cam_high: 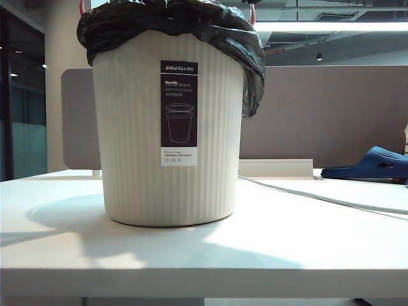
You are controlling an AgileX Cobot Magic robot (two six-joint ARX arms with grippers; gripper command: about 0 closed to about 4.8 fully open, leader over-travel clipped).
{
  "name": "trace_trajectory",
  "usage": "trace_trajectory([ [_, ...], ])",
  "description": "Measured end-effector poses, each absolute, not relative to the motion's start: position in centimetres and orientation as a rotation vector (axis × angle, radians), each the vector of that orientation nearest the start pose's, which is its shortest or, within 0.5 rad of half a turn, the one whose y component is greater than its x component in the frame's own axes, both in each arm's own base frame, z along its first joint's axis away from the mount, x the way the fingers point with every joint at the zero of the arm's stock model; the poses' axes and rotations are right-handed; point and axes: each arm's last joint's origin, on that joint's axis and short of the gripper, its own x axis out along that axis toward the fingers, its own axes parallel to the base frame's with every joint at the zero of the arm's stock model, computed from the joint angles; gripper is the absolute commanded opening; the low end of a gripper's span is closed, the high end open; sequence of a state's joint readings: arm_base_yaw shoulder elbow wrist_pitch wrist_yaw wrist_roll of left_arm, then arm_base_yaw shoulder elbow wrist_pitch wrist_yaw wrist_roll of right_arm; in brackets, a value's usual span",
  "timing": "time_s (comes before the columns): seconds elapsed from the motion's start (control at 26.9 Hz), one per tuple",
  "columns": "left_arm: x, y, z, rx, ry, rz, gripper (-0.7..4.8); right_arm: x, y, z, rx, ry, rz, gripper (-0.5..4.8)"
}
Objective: Open the ring lid of the trash can, pull out the black garbage bag inside, and place it on the table.
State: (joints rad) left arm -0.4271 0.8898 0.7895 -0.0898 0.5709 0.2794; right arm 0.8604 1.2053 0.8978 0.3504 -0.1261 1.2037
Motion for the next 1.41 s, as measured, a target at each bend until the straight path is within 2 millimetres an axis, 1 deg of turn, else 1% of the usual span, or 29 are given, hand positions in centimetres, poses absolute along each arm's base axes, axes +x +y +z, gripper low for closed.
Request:
trace_trajectory([
  [0.15, 17.7, -9.7, 32.7, 0.25, 0.032, -0.962, -0.06, 17.6, 21.0, 33.8, 1.119, 0.549, 0.896, 2.43],
  [0.3, 18.4, -10.0, 32.4, 0.251, 0.033, -0.954, -0.06, 17.5, 21.0, 34.0, 1.121, 0.544, 0.923, 2.43],
  [0.45, 18.6, -9.9, 32.9, 0.256, -0.021, -0.902, -0.06, 17.5, 21.0, 34.0, 1.12, 0.547, 0.928, 2.43],
  [0.71, 18.7, -9.9, 33.7, 0.255, -0.104, -0.869, -0.06, 17.5, 21.0, 34.0, 1.101, 0.536, 0.938, 2.43],
  [0.86, 18.9, -9.9, 34.3, 0.247, -0.127, -0.823, -0.06, 17.5, 21.0, 34.0, 0.961, 0.468, 0.982, 2.43],
  [1.04, 20.1, -10.4, 35.9, 0.238, -0.146, -0.816, -0.06, 17.4, 21.0, 34.0, 0.783, 0.379, 1.024, 2.43],
  [1.19, 20.9, -10.7, 36.7, 0.239, -0.15, -0.814, -0.06, 17.8, 20.7, 33.6, 0.657, 0.358, 1.027, 2.43],
  [1.3, 21.4, -10.4, 37.7, 0.24, -0.168, -0.791, -0.06, 18.3, 20.3, 33.2, 0.619, 0.367, 1.002, 2.43],
  [1.41, 22.5, -9.7, 39.5, 0.243, -0.198, -0.748, -0.06, 18.7, 19.9, 33.2, 0.598, 0.354, 0.997, 2.43],
])
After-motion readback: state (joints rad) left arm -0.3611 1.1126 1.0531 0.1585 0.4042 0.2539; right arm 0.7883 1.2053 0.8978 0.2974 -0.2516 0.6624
